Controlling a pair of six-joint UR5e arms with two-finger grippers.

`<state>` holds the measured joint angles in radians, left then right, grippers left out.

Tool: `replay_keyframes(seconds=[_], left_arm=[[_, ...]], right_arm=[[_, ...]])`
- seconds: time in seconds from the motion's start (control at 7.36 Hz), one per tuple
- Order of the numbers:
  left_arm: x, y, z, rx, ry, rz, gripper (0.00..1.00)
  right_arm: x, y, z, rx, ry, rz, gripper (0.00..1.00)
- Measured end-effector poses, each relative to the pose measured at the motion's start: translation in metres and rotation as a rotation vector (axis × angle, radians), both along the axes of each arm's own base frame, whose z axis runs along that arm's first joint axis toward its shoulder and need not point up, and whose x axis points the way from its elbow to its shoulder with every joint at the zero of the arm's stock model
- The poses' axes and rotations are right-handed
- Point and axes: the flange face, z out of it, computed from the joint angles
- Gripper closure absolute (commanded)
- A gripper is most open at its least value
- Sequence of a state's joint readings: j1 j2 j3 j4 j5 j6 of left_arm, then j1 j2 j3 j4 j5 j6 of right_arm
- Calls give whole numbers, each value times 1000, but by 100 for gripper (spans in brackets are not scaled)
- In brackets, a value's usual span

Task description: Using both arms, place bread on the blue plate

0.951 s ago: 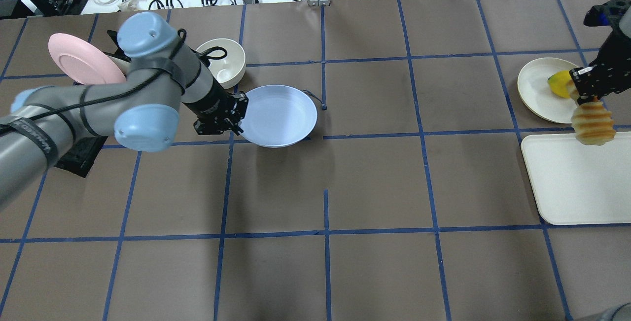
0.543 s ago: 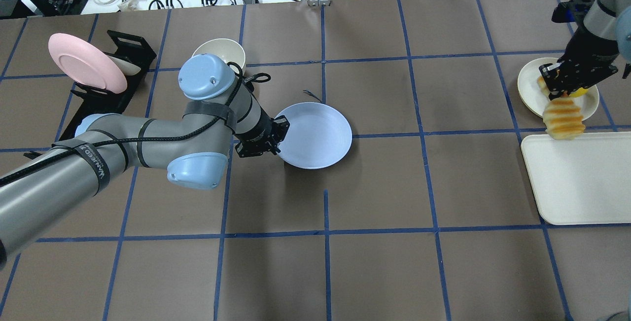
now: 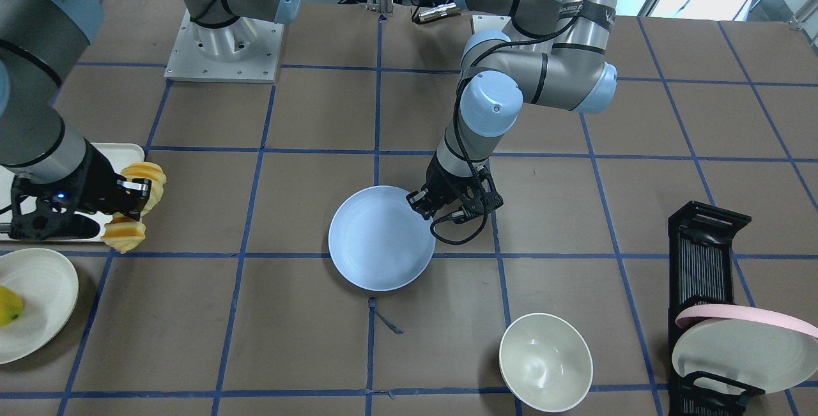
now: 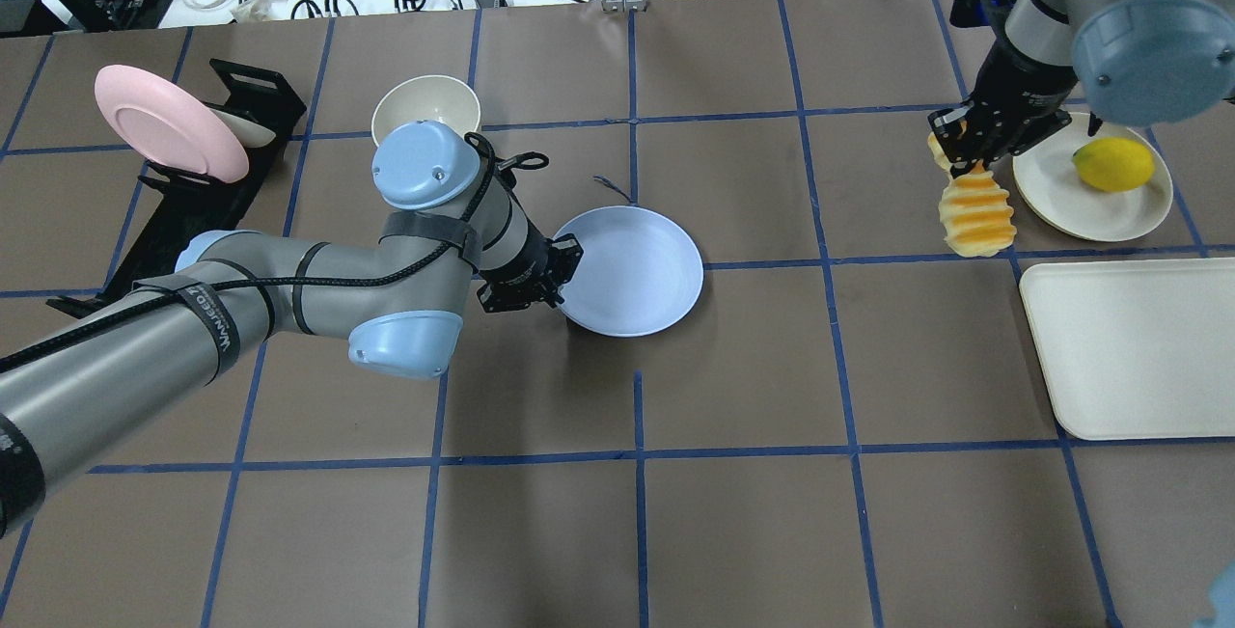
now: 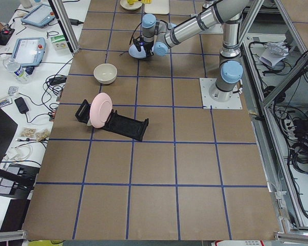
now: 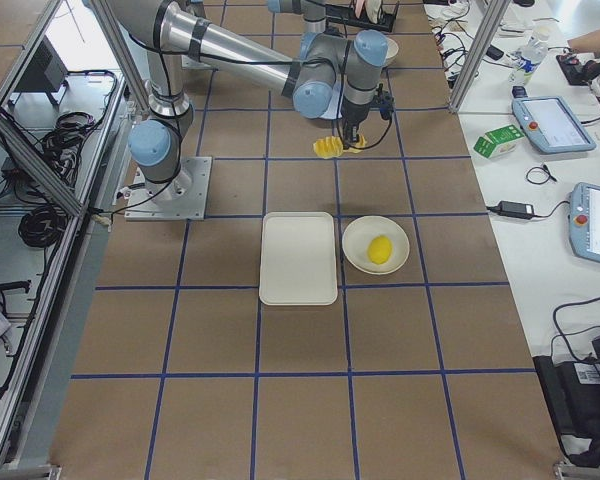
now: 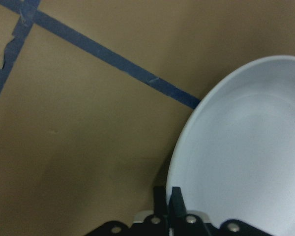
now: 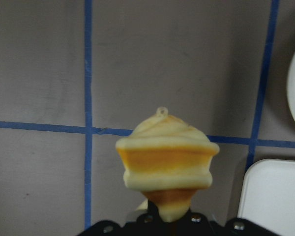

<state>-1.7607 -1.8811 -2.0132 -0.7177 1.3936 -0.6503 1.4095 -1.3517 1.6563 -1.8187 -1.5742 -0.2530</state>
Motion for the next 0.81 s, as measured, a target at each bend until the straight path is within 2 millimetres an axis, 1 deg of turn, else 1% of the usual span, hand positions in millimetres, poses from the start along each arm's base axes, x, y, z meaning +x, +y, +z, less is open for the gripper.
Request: replay_keyframes(seconds=[0.14, 0.27, 0.41, 0.54, 0.68, 0.81], left_arm=[[-1, -2, -4, -12, 0, -31, 20], [-2, -4, -5, -21, -1, -48, 12], [-2, -6, -1, -34, -6, -58, 8], [-1, -11, 10, -39, -19, -60, 5], [2, -20, 28, -25, -48, -72, 3], [11, -34, 57, 5, -83, -116, 3]], right_arm=[[33, 2, 0, -6, -17, 22, 100], [69, 4, -4, -8, -47, 36, 100], [102, 3, -14, -13, -74, 38, 100], [130, 1, -29, -14, -88, 22, 100], [158, 2, -43, -3, -114, -22, 100], [183, 2, -57, 12, -157, -82, 100]])
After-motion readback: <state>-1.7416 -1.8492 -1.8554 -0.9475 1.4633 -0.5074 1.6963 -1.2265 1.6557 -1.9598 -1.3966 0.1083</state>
